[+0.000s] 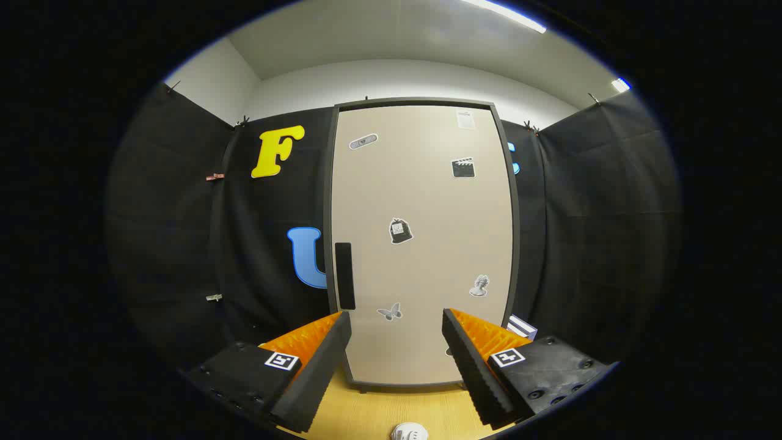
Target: Open the shoe cabinet door, grab the shoes and put them into the shoe cabinet, then close the shoe cabinet door.
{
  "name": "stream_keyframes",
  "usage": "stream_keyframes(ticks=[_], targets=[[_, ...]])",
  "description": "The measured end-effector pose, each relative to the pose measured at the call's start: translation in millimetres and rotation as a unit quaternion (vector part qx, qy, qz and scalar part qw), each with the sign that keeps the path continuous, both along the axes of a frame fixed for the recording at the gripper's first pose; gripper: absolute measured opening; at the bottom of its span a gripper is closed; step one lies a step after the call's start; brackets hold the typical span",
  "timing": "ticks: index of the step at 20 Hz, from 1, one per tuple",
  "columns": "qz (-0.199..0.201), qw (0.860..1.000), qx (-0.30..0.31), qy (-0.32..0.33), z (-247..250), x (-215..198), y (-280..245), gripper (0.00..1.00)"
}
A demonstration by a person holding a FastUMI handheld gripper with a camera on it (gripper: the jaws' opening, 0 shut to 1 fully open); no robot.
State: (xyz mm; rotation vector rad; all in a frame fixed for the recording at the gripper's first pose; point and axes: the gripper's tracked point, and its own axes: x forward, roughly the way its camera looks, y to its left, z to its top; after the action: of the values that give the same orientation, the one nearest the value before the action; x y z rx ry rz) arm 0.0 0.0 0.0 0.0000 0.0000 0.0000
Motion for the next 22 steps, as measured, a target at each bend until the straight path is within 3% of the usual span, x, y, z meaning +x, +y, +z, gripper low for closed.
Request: stream_keyframes(ticks=[17,22], targets=[[0.002,1.0,0.001,-0.003,2.7,8.7,27.5,0.98],[0.009,1.0,0.007,0.011,-6.1,35.0,44.7,0.98]])
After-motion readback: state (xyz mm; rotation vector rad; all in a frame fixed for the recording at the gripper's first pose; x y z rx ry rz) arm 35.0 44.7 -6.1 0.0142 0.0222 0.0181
